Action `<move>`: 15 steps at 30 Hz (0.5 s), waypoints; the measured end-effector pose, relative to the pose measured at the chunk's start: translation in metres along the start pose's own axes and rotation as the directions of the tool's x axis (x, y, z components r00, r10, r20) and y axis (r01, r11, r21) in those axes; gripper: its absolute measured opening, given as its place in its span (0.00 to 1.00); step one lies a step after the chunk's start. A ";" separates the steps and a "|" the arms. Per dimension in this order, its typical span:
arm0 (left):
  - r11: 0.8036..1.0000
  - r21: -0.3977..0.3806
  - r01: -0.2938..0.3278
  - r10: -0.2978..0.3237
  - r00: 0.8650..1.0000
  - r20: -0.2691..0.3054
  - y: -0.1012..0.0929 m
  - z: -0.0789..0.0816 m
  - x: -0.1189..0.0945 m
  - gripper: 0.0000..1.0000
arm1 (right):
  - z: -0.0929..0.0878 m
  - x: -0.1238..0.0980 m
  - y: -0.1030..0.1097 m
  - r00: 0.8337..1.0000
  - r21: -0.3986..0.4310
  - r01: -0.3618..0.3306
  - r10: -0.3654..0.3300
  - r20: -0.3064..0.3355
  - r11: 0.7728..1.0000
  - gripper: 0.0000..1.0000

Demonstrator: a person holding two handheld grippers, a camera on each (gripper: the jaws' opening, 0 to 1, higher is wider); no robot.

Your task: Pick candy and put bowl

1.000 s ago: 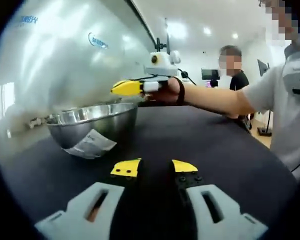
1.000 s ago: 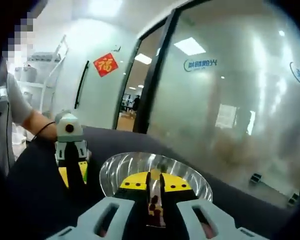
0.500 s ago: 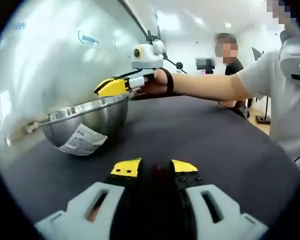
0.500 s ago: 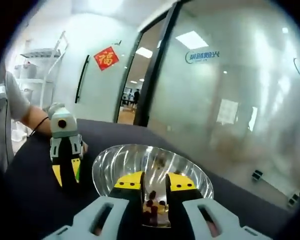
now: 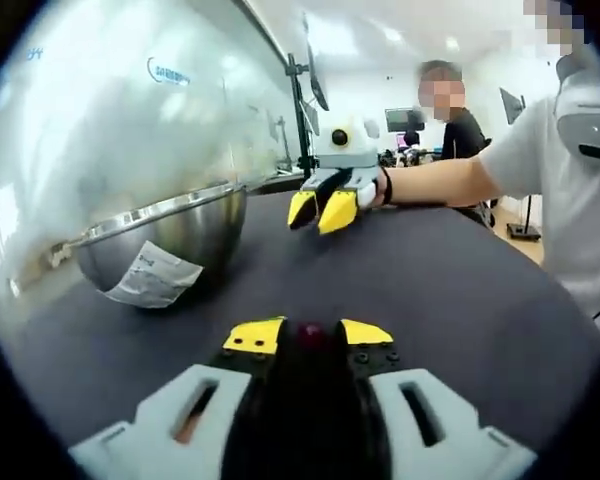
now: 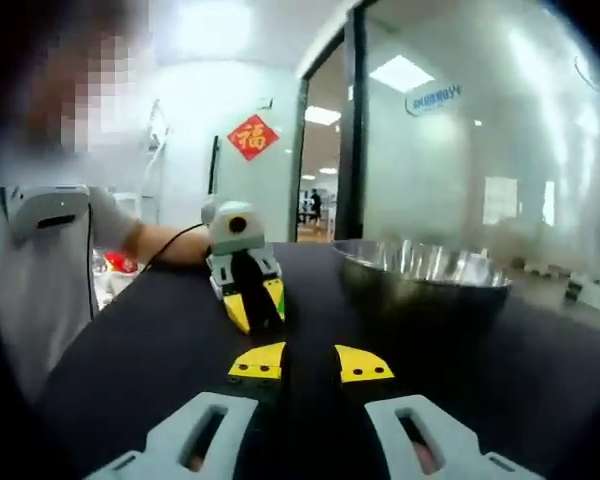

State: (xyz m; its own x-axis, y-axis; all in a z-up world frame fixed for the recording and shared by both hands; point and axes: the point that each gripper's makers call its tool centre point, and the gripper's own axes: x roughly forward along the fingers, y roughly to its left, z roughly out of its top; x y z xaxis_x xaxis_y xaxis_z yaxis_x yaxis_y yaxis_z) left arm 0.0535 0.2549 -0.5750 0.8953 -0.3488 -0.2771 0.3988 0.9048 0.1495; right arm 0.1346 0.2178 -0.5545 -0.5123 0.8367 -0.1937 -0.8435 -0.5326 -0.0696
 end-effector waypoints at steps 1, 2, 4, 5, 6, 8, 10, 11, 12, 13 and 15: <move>1.000 -0.005 0.000 0.000 1.000 -0.001 0.000 0.000 0.000 0.14 | 0.003 0.000 -0.001 1.000 -0.008 -0.004 0.004 0.007 1.000 0.12; 1.000 -0.007 -0.002 0.002 1.000 -0.002 0.001 0.000 0.001 0.14 | 0.007 0.000 -0.002 0.999 -0.003 -0.014 0.014 0.034 1.000 0.12; 1.000 -0.013 -0.004 0.004 1.000 -0.006 0.002 0.000 0.004 0.14 | 0.011 0.000 -0.005 0.998 0.023 -0.019 0.017 0.059 1.000 0.12; 1.000 -0.018 -0.005 0.005 1.000 -0.009 0.002 -0.001 0.004 0.14 | 0.012 -0.001 -0.006 0.998 0.020 -0.013 0.012 0.061 1.000 0.12; 1.000 -0.026 -0.003 0.003 1.000 -0.011 0.002 -0.001 0.005 0.14 | 0.013 -0.001 -0.007 0.998 0.018 -0.010 0.009 0.064 1.000 0.12; 0.999 -0.043 0.000 -0.001 1.000 -0.020 0.002 -0.002 0.006 0.13 | 0.014 -0.001 -0.005 0.997 0.027 -0.017 0.015 0.073 0.999 0.12; 0.999 -0.053 0.011 -0.012 1.000 -0.025 0.001 -0.003 0.007 0.11 | 0.012 0.001 -0.004 0.998 0.019 -0.019 0.018 0.063 1.000 0.12; 0.998 -0.054 0.013 -0.014 1.000 -0.026 0.001 -0.003 0.008 0.10 | 0.011 0.002 -0.002 0.998 0.012 -0.020 0.019 0.055 1.000 0.12; 0.999 -0.052 0.015 -0.017 0.999 -0.027 0.001 -0.002 0.008 0.08 | 0.009 0.003 -0.001 0.999 0.005 -0.023 0.023 0.047 1.000 0.12; 0.998 -0.054 0.022 -0.024 0.999 -0.030 0.000 -0.003 0.009 0.06 | 0.009 0.004 0.000 0.999 0.001 -0.026 0.025 0.044 1.000 0.12; 0.999 -0.046 0.022 -0.024 0.999 -0.032 0.000 -0.002 0.010 0.04 | 0.007 0.005 0.003 0.999 -0.008 -0.032 0.032 0.036 0.999 0.12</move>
State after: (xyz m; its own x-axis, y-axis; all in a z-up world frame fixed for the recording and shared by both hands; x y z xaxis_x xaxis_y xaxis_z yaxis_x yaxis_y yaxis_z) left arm 0.0618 0.2515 -0.5798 0.8787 -0.3624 -0.3108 0.4093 0.9069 0.0996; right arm 0.1287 0.2213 -0.5483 -0.5445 0.8232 -0.1608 -0.8254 -0.5600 -0.0713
